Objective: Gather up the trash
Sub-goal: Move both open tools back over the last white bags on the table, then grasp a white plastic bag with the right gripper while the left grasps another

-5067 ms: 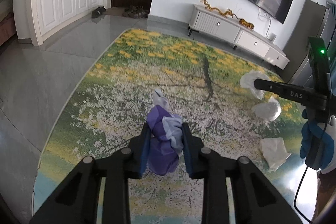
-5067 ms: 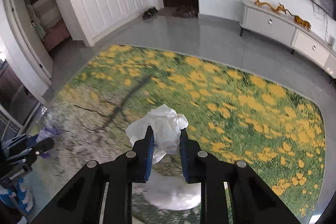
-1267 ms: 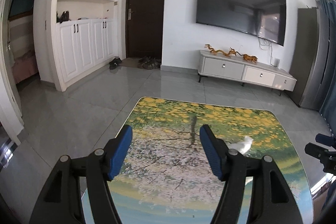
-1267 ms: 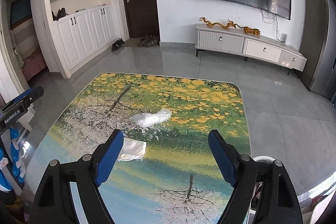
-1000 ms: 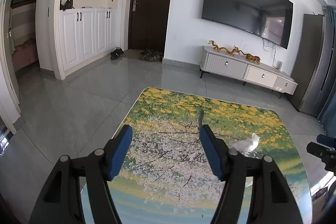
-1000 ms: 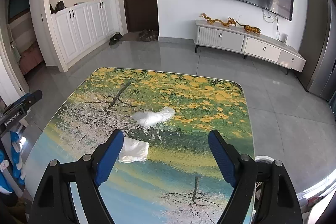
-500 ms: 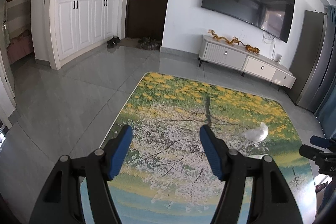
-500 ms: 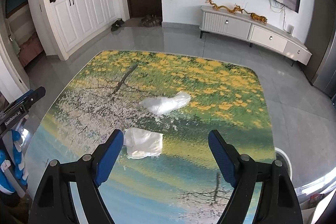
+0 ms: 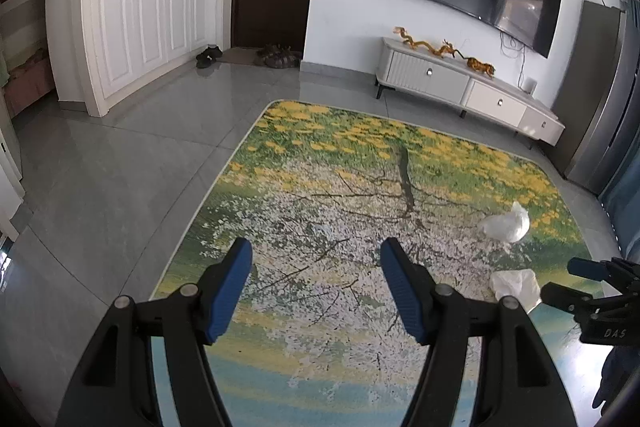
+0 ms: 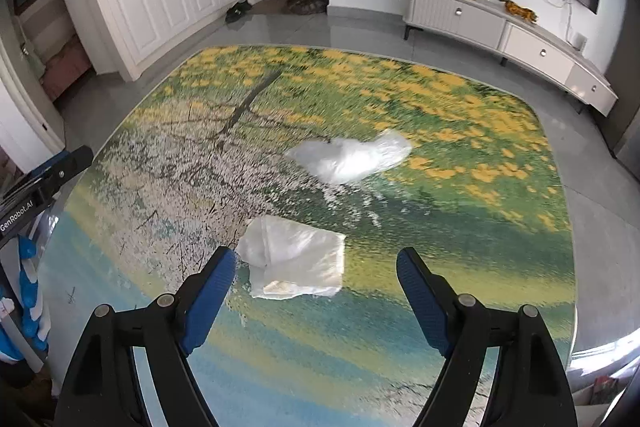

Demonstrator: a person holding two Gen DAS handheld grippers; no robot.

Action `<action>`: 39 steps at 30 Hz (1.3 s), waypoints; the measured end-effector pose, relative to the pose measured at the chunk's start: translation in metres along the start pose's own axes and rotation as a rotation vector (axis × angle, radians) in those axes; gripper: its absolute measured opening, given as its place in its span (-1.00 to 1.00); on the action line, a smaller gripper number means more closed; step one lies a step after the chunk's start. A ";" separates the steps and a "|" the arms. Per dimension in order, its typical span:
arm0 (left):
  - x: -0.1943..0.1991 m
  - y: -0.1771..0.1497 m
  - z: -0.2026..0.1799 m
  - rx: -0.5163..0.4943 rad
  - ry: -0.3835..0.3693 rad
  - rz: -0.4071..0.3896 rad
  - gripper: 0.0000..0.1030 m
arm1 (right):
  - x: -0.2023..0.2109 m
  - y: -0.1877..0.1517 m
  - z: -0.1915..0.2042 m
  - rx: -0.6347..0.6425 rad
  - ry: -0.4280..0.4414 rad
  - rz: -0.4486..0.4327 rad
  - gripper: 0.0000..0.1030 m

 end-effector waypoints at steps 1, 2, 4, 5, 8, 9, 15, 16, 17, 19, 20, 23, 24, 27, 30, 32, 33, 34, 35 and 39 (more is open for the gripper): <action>-0.003 -0.001 -0.002 -0.003 -0.002 0.006 0.26 | -0.004 -0.001 0.001 0.005 0.006 0.007 0.58; -0.004 -0.002 -0.002 -0.005 -0.003 0.011 0.26 | -0.008 -0.002 0.002 0.010 0.013 0.016 0.58; -0.007 -0.004 -0.005 -0.010 -0.007 0.021 0.26 | -0.017 -0.004 0.004 0.014 0.025 0.032 0.55; -0.009 -0.005 -0.007 -0.013 -0.008 0.026 0.26 | -0.020 -0.005 0.005 0.018 0.029 0.038 0.43; -0.013 -0.007 -0.011 -0.024 -0.008 0.039 0.26 | -0.033 -0.010 0.007 0.045 0.037 0.065 0.17; -0.014 -0.007 -0.013 -0.027 -0.008 0.043 0.26 | -0.036 -0.011 0.008 0.056 0.035 0.068 0.10; -0.022 -0.009 -0.034 -0.068 -0.030 0.069 0.26 | -0.034 -0.011 0.013 0.124 0.034 0.029 -0.46; -0.023 -0.009 -0.039 -0.077 -0.042 0.073 0.26 | -0.033 -0.012 0.009 0.121 0.035 0.022 -0.55; -0.025 -0.009 -0.045 -0.086 -0.054 0.080 0.26 | -0.032 -0.013 0.007 0.117 0.037 0.018 -0.60; -0.027 -0.009 -0.058 -0.109 -0.081 0.090 0.26 | -0.030 -0.015 -0.003 0.096 0.042 0.009 -0.73; -0.029 -0.009 -0.067 -0.122 -0.099 0.094 0.26 | -0.028 -0.016 -0.010 0.081 0.044 0.004 -0.74; -0.034 -0.006 -0.094 -0.160 -0.167 0.102 0.26 | -0.019 -0.021 -0.032 0.029 0.052 -0.017 -0.76; -0.036 -0.004 -0.105 -0.174 -0.196 0.103 0.26 | -0.016 -0.021 -0.037 0.018 0.053 -0.024 -0.76; -0.044 0.003 -0.138 -0.218 -0.271 0.093 0.26 | -0.003 -0.027 -0.061 -0.029 0.055 -0.055 -0.76; -0.056 0.008 -0.173 -0.269 -0.361 0.106 0.26 | 0.009 -0.033 -0.082 -0.082 0.068 -0.077 -0.76; -0.066 0.011 -0.193 -0.293 -0.411 0.122 0.26 | 0.016 -0.037 -0.094 -0.111 0.069 -0.094 -0.76; -0.069 0.011 -0.200 -0.298 -0.434 0.133 0.26 | 0.020 -0.040 -0.102 -0.132 0.073 -0.105 -0.76; -0.074 0.011 -0.207 -0.301 -0.465 0.149 0.26 | 0.023 -0.042 -0.108 -0.148 0.076 -0.112 -0.76; -0.077 0.012 -0.212 -0.305 -0.481 0.159 0.26 | 0.026 -0.044 -0.112 -0.158 0.077 -0.116 -0.76; -0.099 0.006 -0.221 -0.338 -0.469 0.213 0.26 | 0.036 -0.053 -0.128 -0.203 0.086 -0.131 -0.76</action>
Point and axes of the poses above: each gripper's, at about its wrist camera, not at the fingertips, and x roughly against the way its jaws point, z to its left, y to its top, the point moved 3 cm from there along -x, roughly the way its jaws point, and after that the axes turned 6 degrees about -z, right-handed, at the moved point
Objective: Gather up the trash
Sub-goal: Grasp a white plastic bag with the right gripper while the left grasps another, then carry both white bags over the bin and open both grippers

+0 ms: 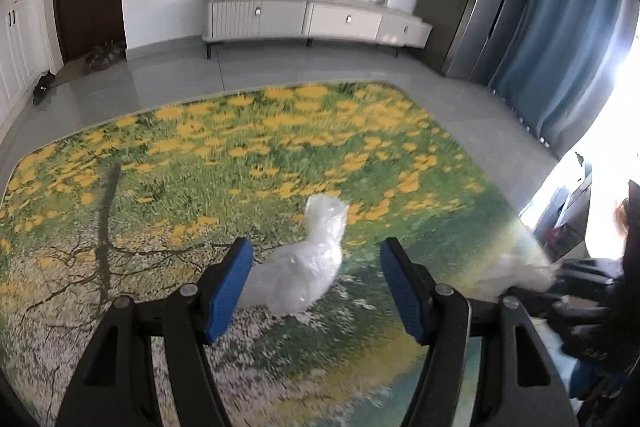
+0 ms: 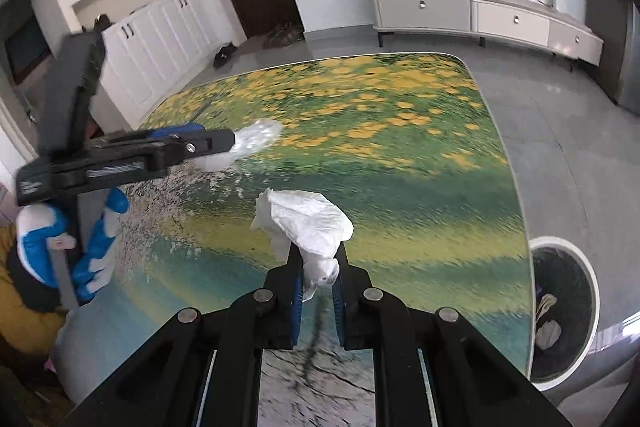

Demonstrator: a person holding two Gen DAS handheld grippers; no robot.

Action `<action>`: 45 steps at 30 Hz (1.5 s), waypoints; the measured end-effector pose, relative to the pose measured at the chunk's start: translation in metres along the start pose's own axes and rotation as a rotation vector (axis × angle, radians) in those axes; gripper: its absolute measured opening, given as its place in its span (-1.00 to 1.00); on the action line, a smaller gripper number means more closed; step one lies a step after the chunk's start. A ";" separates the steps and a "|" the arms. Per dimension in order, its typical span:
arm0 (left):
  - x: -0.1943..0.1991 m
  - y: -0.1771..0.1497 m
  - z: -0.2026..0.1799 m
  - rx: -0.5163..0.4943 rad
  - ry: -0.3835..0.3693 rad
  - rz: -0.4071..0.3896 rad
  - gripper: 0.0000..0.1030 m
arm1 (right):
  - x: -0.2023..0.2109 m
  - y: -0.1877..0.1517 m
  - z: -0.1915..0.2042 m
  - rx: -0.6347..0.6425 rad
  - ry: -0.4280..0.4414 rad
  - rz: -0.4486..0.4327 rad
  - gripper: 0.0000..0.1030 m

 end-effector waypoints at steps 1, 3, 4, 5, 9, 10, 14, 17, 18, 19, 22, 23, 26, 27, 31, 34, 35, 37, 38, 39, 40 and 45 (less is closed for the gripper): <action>-0.005 -0.001 0.001 -0.001 0.004 0.012 0.26 | 0.002 -0.001 -0.004 -0.011 0.003 -0.005 -0.76; -0.013 -0.004 0.006 0.006 0.012 0.035 0.24 | 0.005 -0.002 -0.007 -0.018 0.005 -0.012 -0.76; -0.014 -0.005 0.008 0.015 0.008 0.038 0.23 | 0.007 -0.002 -0.009 -0.024 0.008 -0.017 -0.76; -0.015 -0.005 0.010 0.027 0.004 0.038 0.16 | 0.007 -0.002 -0.009 -0.026 0.010 -0.020 -0.76; -0.017 -0.006 0.012 0.044 -0.005 0.054 -0.43 | 0.014 -0.001 -0.010 -0.032 0.024 -0.043 -0.76; -0.016 -0.007 0.010 0.044 -0.007 0.054 -0.44 | 0.016 -0.002 -0.011 -0.033 0.026 -0.050 -0.76; -0.002 -0.002 -0.003 0.033 -0.007 0.032 -0.46 | 0.032 0.001 -0.020 -0.047 0.027 -0.093 -0.76; 0.012 0.011 -0.032 -0.004 -0.043 -0.003 -0.46 | 0.048 0.003 -0.037 -0.067 0.003 -0.130 -0.76; 0.016 0.017 -0.046 -0.019 -0.064 -0.012 -0.46 | 0.055 0.003 -0.046 -0.078 -0.011 -0.145 -0.76; 0.020 0.022 -0.061 -0.030 -0.090 -0.019 -0.46 | 0.064 0.002 -0.057 -0.094 -0.029 -0.162 -0.76; 0.023 0.036 -0.110 -0.071 -0.174 -0.024 -0.46 | 0.089 -0.004 -0.093 -0.141 -0.098 -0.196 -0.76; 0.022 0.041 -0.129 -0.083 -0.204 -0.023 -0.46 | 0.095 -0.007 -0.104 -0.155 -0.122 -0.201 -0.76; 0.009 0.050 -0.183 -0.094 -0.298 0.004 -0.45 | 0.110 -0.023 -0.148 -0.200 -0.215 -0.179 -0.72; 0.003 0.051 -0.202 -0.102 -0.324 0.017 -0.45 | 0.112 -0.028 -0.162 -0.216 -0.234 -0.168 -0.71; -0.031 0.051 -0.270 -0.166 -0.367 0.067 -0.42 | 0.112 -0.045 -0.208 -0.267 -0.296 -0.124 -0.71; -0.058 0.049 -0.305 -0.154 -0.401 0.120 -0.41 | 0.104 -0.053 -0.234 -0.286 -0.328 -0.093 -0.67; -0.068 0.049 -0.313 -0.155 -0.400 0.130 -0.40 | 0.102 -0.055 -0.241 -0.292 -0.330 -0.086 -0.65; -0.087 0.050 -0.324 -0.143 -0.403 0.150 -0.30 | 0.092 -0.059 -0.257 -0.312 -0.335 -0.068 -0.51; -0.096 0.050 -0.328 -0.129 -0.402 0.164 -0.21 | 0.087 -0.062 -0.263 -0.318 -0.343 -0.061 -0.35; -0.104 0.050 -0.331 -0.115 -0.404 0.172 0.02 | 0.084 -0.064 -0.269 -0.322 -0.349 -0.057 -0.27; -0.109 0.050 -0.333 -0.106 -0.402 0.173 0.11 | 0.081 -0.066 -0.274 -0.326 -0.353 -0.053 -0.13; -0.116 0.053 -0.336 -0.083 -0.408 0.179 0.11 | 0.074 -0.082 -0.291 -0.386 -0.371 -0.036 -0.03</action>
Point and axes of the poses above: each gripper's, at about its wrist camera, not at the fingertips, and x roughly against the way its jaws point, z to its left, y to its top, the point moved 3 cm from there along -x, roughly the way its jaws point, and after that the axes turned 6 degrees about -z, right-handed, at the moved point
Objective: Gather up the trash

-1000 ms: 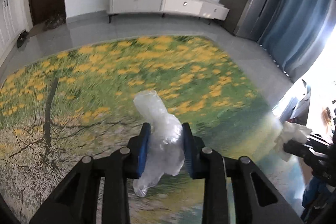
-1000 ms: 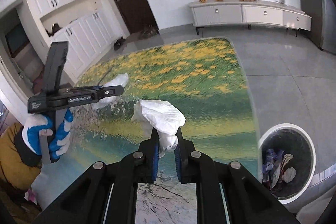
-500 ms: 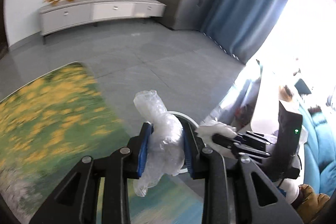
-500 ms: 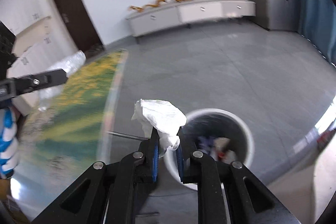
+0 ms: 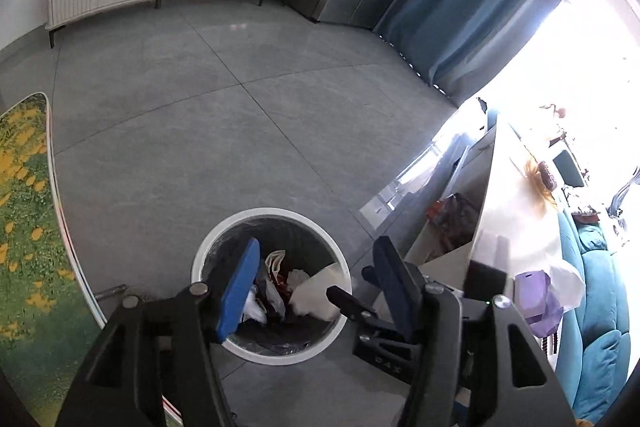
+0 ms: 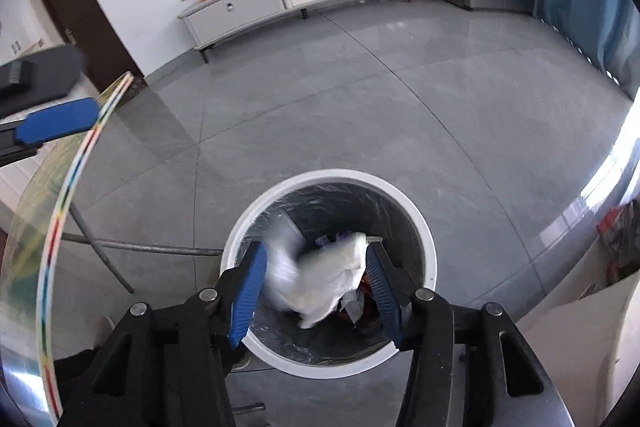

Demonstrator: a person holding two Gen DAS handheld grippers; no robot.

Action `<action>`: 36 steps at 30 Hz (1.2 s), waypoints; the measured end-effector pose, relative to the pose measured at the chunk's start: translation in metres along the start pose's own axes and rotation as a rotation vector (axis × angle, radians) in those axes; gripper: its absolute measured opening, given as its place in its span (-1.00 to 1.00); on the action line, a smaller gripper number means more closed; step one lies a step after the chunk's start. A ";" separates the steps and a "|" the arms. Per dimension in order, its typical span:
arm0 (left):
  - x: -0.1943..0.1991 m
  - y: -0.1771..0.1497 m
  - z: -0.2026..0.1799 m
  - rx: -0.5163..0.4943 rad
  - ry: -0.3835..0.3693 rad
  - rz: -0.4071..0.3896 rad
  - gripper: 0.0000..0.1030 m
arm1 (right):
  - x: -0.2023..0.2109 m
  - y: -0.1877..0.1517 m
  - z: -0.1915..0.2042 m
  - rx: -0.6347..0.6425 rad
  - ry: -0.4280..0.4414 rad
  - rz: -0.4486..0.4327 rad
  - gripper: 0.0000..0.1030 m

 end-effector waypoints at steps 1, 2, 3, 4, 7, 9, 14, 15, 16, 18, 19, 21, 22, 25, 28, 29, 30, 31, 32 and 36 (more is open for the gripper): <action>0.002 -0.001 0.001 -0.005 0.000 -0.002 0.11 | 0.002 -0.001 -0.001 -0.007 0.003 -0.001 0.01; 0.006 -0.002 0.001 -0.013 0.006 -0.004 0.11 | 0.004 -0.001 -0.001 -0.011 0.004 -0.003 0.04; 0.011 -0.005 0.000 -0.025 0.023 -0.013 0.11 | 0.006 -0.002 -0.002 -0.013 0.004 -0.005 0.05; 0.020 -0.006 0.000 -0.041 0.042 -0.030 0.11 | 0.009 -0.001 0.001 -0.013 0.005 -0.009 0.06; 0.045 -0.011 0.000 -0.069 0.092 -0.078 0.11 | 0.023 0.009 0.010 -0.009 0.020 -0.032 0.11; 0.068 -0.017 0.003 -0.086 0.137 -0.117 0.12 | 0.037 0.013 0.024 0.001 0.027 -0.053 0.19; 0.130 -0.037 0.016 -0.106 0.265 -0.201 0.20 | 0.087 0.018 0.071 0.061 0.079 -0.120 0.44; 0.140 -0.042 0.019 -0.107 0.289 -0.211 0.21 | 0.098 0.018 0.081 0.078 0.089 -0.135 0.47; 0.154 -0.049 0.023 -0.103 0.314 -0.225 0.22 | 0.111 0.016 0.094 0.095 0.103 -0.150 0.52; 0.178 -0.058 0.033 -0.094 0.360 -0.243 0.22 | 0.133 0.013 0.118 0.127 0.141 -0.172 0.53; 0.191 -0.066 0.038 -0.092 0.400 -0.250 0.22 | 0.141 0.013 0.130 0.144 0.159 -0.181 0.56; 0.215 -0.079 0.047 -0.082 0.445 -0.275 0.22 | 0.155 0.010 0.153 0.176 0.183 -0.194 0.62; 0.226 -0.084 0.052 -0.076 0.472 -0.283 0.22 | 0.162 0.008 0.164 0.192 0.195 -0.201 0.65; 0.262 -0.101 0.063 -0.070 0.553 -0.319 0.22 | 0.174 0.003 0.197 0.239 0.229 -0.207 0.69; 0.299 -0.117 0.075 -0.044 0.629 -0.368 0.23 | 0.178 -0.005 0.229 0.293 0.246 -0.212 0.77; 0.310 -0.121 0.079 -0.036 0.657 -0.385 0.23 | 0.179 -0.008 0.241 0.310 0.256 -0.213 0.79; 0.323 -0.127 0.083 -0.028 0.690 -0.405 0.27 | 0.177 -0.010 0.250 0.322 0.263 -0.213 0.81; 0.333 -0.132 0.085 -0.018 0.718 -0.421 0.32 | 0.175 -0.012 0.255 0.332 0.267 -0.214 0.84; 0.345 -0.138 0.090 -0.006 0.758 -0.436 0.33 | 0.174 -0.013 0.266 0.340 0.268 -0.214 0.87; 0.373 -0.154 0.105 0.031 0.841 -0.469 0.37 | 0.166 -0.020 0.289 0.364 0.277 -0.211 0.89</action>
Point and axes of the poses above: each gripper's, at about its wrist camera, not at the fingertips, and x roughly against the way its jaws point, z to its left, y to its top, the point moved 3 cm from there along -x, roughly the way its jaws point, and after that the axes turned 6 degrees about -z, right-handed, at the moved point
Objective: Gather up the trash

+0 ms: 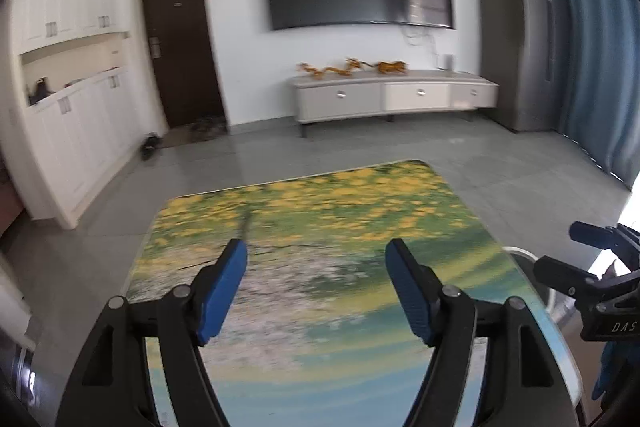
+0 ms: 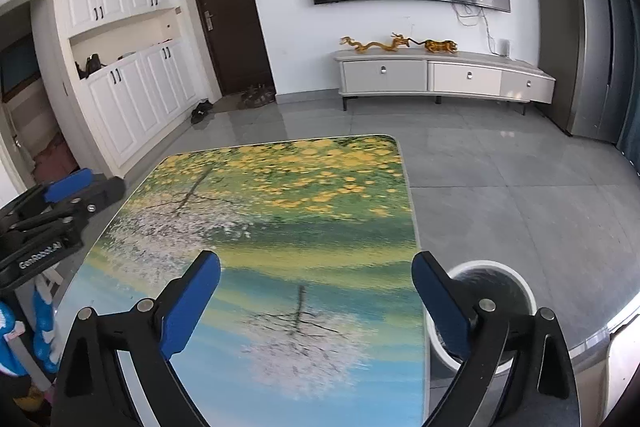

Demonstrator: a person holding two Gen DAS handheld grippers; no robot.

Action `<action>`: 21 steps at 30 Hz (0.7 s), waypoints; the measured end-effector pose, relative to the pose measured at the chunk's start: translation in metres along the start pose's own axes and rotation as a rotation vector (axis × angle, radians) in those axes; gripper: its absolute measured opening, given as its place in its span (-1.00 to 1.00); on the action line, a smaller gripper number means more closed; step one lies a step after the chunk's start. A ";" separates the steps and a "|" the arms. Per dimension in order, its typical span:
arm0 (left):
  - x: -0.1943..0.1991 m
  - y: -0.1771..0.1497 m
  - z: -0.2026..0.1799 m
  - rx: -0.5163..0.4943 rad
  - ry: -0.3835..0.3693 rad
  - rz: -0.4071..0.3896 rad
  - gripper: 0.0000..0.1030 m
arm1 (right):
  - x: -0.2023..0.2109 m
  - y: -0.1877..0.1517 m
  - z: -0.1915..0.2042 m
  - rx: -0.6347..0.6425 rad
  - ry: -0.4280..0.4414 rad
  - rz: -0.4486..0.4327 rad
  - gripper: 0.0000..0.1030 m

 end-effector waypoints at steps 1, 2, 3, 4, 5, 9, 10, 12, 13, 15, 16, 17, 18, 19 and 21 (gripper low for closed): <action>0.002 -0.001 0.004 0.005 0.012 -0.005 0.37 | -0.003 0.000 0.005 0.002 -0.001 0.000 0.92; 0.005 -0.002 0.010 0.011 0.024 -0.010 0.37 | -0.005 -0.001 0.007 0.003 -0.005 0.000 0.94; 0.007 -0.004 0.013 0.015 0.037 -0.015 0.37 | -0.007 -0.002 0.009 0.004 -0.010 0.000 0.94; 0.008 -0.005 0.016 0.017 0.045 -0.017 0.38 | -0.010 -0.003 0.012 0.006 -0.019 0.001 0.96; 0.009 -0.006 0.019 0.019 0.052 -0.019 0.38 | -0.011 -0.003 0.012 0.008 -0.025 0.003 0.98; 0.012 -0.008 0.023 0.020 0.075 -0.034 0.38 | -0.013 -0.004 0.013 0.011 -0.053 -0.003 1.00; 0.013 -0.009 0.023 0.018 0.081 -0.037 0.38 | -0.013 -0.004 0.013 0.014 -0.060 -0.006 1.00; 0.015 -0.010 0.023 0.020 0.094 -0.052 0.38 | -0.011 -0.006 0.014 0.020 -0.072 -0.010 1.00; 0.016 -0.010 0.024 0.022 0.096 -0.056 0.38 | -0.011 -0.006 0.014 0.024 -0.082 -0.016 1.00; 0.015 -0.009 0.023 0.027 0.099 -0.059 0.39 | -0.011 -0.005 0.014 0.029 -0.095 -0.025 1.00; 0.015 -0.009 0.023 0.026 0.105 -0.057 0.40 | -0.011 -0.005 0.014 0.031 -0.102 -0.030 1.00; 0.015 -0.010 0.023 0.024 0.112 -0.057 0.40 | -0.010 -0.005 0.013 0.032 -0.107 -0.034 1.00; 0.015 -0.010 0.023 0.022 0.114 -0.057 0.41 | -0.010 -0.005 0.012 0.032 -0.113 -0.038 1.00; 0.015 -0.010 0.022 0.022 0.111 -0.057 0.42 | -0.010 -0.004 0.011 0.029 -0.121 -0.044 1.00; 0.014 -0.011 0.022 0.029 0.105 -0.055 0.43 | -0.009 -0.004 0.008 0.024 -0.130 -0.050 1.00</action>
Point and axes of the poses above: each gripper's, at about its wrist camera, not at the fingertips, and x roughly against the way its jaws point, z to its left, y to its top, the point moved 3 cm from there along -x, roughly the way its jaws point, and after that the axes turned 6 degrees about -z, right-handed, at the moved point
